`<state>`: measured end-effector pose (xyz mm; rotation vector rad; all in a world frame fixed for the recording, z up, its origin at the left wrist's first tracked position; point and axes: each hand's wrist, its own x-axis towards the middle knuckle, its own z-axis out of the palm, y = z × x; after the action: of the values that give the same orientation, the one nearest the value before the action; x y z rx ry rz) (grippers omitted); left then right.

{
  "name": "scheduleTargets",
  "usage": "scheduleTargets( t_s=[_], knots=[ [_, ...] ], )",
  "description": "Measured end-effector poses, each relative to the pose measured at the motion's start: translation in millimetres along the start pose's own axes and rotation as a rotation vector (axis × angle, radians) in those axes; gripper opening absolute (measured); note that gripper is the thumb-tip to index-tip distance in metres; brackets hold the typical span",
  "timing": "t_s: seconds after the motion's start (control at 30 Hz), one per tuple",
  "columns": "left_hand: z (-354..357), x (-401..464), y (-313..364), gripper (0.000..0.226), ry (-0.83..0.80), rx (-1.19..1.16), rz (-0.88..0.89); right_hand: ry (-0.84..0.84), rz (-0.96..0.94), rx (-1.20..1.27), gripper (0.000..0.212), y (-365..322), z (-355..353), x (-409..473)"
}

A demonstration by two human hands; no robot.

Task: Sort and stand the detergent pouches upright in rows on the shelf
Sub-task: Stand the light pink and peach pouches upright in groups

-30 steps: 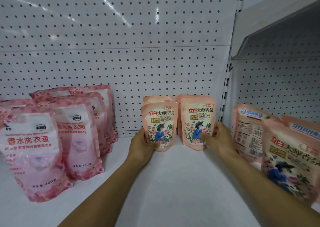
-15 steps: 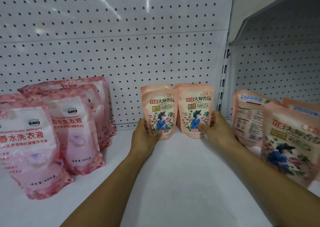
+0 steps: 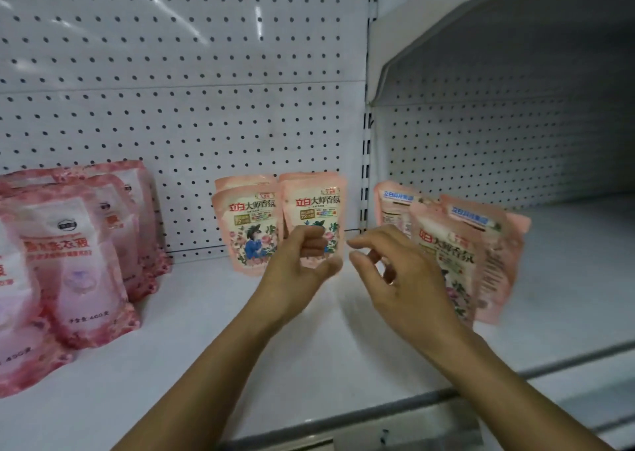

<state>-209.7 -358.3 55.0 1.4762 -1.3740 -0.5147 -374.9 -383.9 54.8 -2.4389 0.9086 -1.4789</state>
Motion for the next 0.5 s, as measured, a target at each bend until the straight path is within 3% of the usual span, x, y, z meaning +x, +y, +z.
scheduleTargets(
  t_s=[0.17,0.23,0.3,0.37,0.43,0.5],
  knots=[
    [72.9,9.1,15.4,0.073,-0.245,-0.268,-0.034,0.291,-0.198,0.002,0.016,-1.3,-63.5,-9.8],
    [89.7,14.5,21.7,0.076,-0.297,-0.375,-0.100,0.418,-0.137,0.010,0.019,8.8,-80.3,-12.9],
    [98.7,16.0,23.9,0.067,-0.341,-0.430,-0.135,0.501,0.038,0.093,0.031,26.2,-89.8,-17.5],
    [100.7,12.5,22.5,0.050,-0.321,-0.422,-0.152,0.456,0.270,0.137,0.039,52.0,-91.9,-24.3],
    [99.0,6.2,18.6,0.035,-0.261,-0.394,-0.154,0.226,0.463,0.034,0.033,79.9,-88.2,-31.8],
    [93.7,-1.6,15.2,0.024,-0.183,-0.373,-0.128,0.024,0.516,-0.121,0.022,94.7,-81.8,-38.4]
  ],
)
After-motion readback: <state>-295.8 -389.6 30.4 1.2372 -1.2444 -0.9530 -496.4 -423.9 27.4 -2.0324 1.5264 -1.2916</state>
